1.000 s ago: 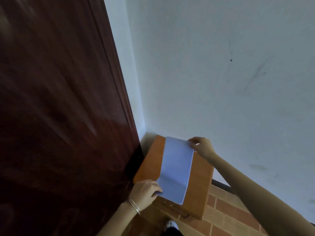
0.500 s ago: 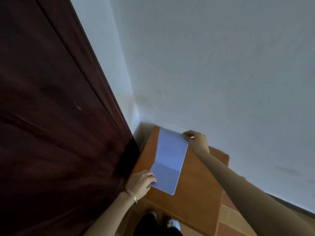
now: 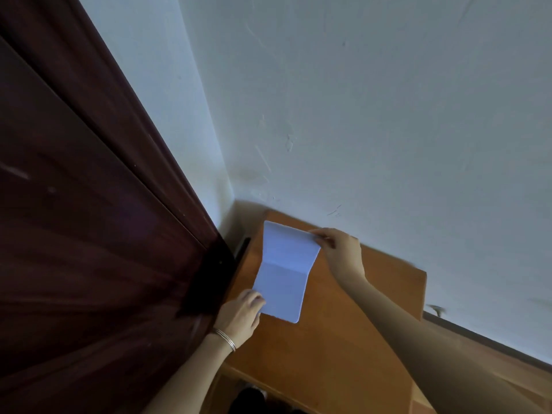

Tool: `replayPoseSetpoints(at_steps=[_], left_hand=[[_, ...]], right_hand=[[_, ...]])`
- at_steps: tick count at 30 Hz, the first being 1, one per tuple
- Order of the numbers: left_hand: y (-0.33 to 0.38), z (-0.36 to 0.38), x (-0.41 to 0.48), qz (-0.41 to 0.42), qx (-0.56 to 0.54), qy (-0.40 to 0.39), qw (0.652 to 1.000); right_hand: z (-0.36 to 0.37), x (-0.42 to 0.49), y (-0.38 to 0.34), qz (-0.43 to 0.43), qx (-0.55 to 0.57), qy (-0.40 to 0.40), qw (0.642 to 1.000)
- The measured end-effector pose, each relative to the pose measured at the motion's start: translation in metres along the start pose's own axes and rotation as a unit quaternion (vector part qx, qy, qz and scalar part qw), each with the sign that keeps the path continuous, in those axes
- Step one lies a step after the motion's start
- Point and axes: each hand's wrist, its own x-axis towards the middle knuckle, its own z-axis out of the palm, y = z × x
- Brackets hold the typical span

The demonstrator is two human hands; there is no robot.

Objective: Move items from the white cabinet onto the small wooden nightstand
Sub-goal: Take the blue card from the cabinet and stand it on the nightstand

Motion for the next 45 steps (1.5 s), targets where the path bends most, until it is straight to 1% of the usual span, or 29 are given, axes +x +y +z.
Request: replayPoseSetpoints(at_steps=[4,6,7,9,10,11,13,14,16,18,20,24,26,29,30,32,37,40,45], left_hand=[[0.001,0.012,-0.007,-0.018,0.027,-0.020,0.999],[0.003,0.016,-0.010,-0.027,0.040,-0.029,0.998],[0.003,0.018,-0.010,-0.032,0.048,-0.039,0.998],[0.002,0.022,-0.012,-0.038,0.068,-0.054,0.996],[0.000,0.024,-0.012,-0.037,0.075,-0.057,0.995],[-0.003,0.025,-0.011,-0.035,0.080,-0.057,0.995],[-0.011,0.026,-0.007,-0.028,0.095,-0.058,0.993],[-0.015,0.027,-0.005,-0.022,0.108,-0.059,0.992],[-0.018,0.028,0.003,-0.020,0.124,-0.068,0.990],[-0.019,0.027,0.012,-0.034,0.119,-0.077,0.989],[-0.021,0.027,0.021,-0.039,0.115,-0.067,0.990],[-0.025,0.025,0.042,-0.073,0.098,-0.054,0.991],[-0.028,0.023,0.053,-0.071,0.112,-0.057,0.989],[-0.033,0.020,0.068,-0.083,0.121,-0.059,0.987],[-0.034,0.017,0.073,-0.088,0.126,-0.060,0.986],[-0.039,0.013,0.081,-0.090,0.118,-0.067,0.987],[-0.048,0.007,0.098,-0.071,0.115,-0.093,0.986],[-0.053,0.001,0.107,-0.067,0.108,-0.100,0.987],[-0.065,-0.001,0.110,-0.031,0.107,-0.108,0.988]], right_hand=[[0.003,-0.015,0.010,-0.044,0.011,-0.007,0.999],[0.009,-0.030,0.023,-0.042,0.016,0.017,0.999],[0.014,-0.040,0.032,-0.027,0.013,0.035,0.999],[0.025,-0.064,0.054,-0.003,-0.025,0.046,0.999],[0.033,-0.075,0.067,-0.016,-0.067,0.029,0.997],[0.041,-0.085,0.080,-0.043,-0.115,-0.007,0.992],[0.060,-0.100,0.102,-0.103,-0.205,-0.110,0.967],[0.068,-0.103,0.109,-0.119,-0.240,-0.153,0.951],[0.083,-0.101,0.118,-0.125,-0.303,-0.196,0.924],[0.092,-0.093,0.122,-0.142,-0.359,-0.201,0.900],[0.097,-0.082,0.124,-0.165,-0.402,-0.191,0.880],[0.100,-0.059,0.116,-0.155,-0.442,-0.203,0.860],[0.101,-0.043,0.109,-0.139,-0.450,-0.198,0.860],[0.102,-0.022,0.101,-0.137,-0.439,-0.229,0.858],[0.102,-0.017,0.100,-0.128,-0.432,-0.232,0.862],[0.103,-0.008,0.095,-0.116,-0.442,-0.238,0.857],[0.102,0.007,0.087,-0.082,-0.431,-0.260,0.860],[0.104,0.011,0.082,-0.083,-0.433,-0.258,0.860],[0.111,0.010,0.080,-0.061,-0.418,-0.240,0.874]])
